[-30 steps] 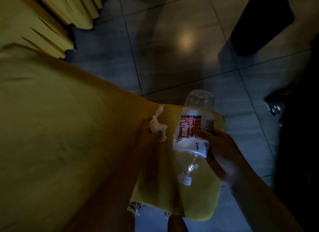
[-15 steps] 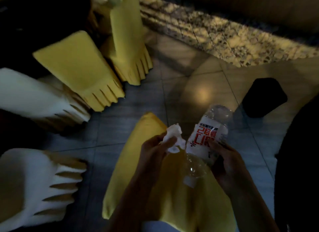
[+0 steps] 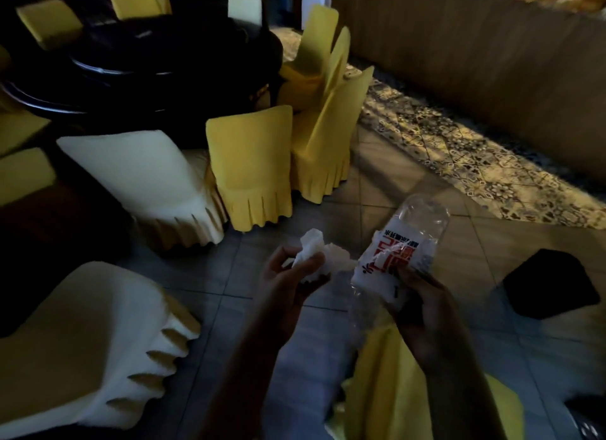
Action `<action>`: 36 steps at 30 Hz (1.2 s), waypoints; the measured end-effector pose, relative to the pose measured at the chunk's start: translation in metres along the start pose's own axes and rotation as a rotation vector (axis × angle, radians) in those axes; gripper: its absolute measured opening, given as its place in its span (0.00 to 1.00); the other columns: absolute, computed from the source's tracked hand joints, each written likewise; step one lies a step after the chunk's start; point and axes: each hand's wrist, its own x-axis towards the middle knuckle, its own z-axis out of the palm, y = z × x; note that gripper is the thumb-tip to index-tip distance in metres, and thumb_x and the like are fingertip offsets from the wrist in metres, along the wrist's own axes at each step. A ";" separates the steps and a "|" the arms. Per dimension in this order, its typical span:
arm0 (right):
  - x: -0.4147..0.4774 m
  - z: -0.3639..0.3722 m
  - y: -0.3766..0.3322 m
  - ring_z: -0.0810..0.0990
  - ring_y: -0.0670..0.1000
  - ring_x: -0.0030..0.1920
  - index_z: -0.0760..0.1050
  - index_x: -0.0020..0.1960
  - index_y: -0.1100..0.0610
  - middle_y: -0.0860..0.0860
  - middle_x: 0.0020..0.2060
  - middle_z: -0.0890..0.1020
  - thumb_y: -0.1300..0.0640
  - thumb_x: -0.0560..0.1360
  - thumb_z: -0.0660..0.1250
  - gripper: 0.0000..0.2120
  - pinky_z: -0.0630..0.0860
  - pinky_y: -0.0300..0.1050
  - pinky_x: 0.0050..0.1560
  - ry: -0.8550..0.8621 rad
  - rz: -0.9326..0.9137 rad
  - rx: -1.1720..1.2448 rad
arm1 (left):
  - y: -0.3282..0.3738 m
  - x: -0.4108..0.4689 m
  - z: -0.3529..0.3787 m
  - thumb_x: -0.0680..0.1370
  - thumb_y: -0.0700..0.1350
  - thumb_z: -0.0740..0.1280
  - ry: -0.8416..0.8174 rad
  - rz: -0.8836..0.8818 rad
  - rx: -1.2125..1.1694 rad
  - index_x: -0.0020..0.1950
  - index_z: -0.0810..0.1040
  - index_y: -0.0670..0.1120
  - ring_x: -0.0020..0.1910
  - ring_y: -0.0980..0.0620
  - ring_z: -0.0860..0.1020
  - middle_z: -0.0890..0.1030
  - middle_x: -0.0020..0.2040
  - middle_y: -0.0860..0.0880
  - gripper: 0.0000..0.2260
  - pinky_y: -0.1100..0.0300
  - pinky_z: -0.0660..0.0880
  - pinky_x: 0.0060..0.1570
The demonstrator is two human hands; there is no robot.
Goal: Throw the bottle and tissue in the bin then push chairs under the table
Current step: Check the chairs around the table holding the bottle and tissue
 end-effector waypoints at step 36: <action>0.338 0.164 -0.106 0.88 0.56 0.52 0.82 0.59 0.63 0.60 0.51 0.88 0.63 0.78 0.68 0.11 0.84 0.45 0.41 0.251 -0.250 -0.063 | 0.117 0.417 0.069 0.80 0.41 0.67 -0.361 -0.319 0.098 0.70 0.68 0.30 0.67 0.34 0.75 0.76 0.67 0.30 0.22 0.40 0.67 0.70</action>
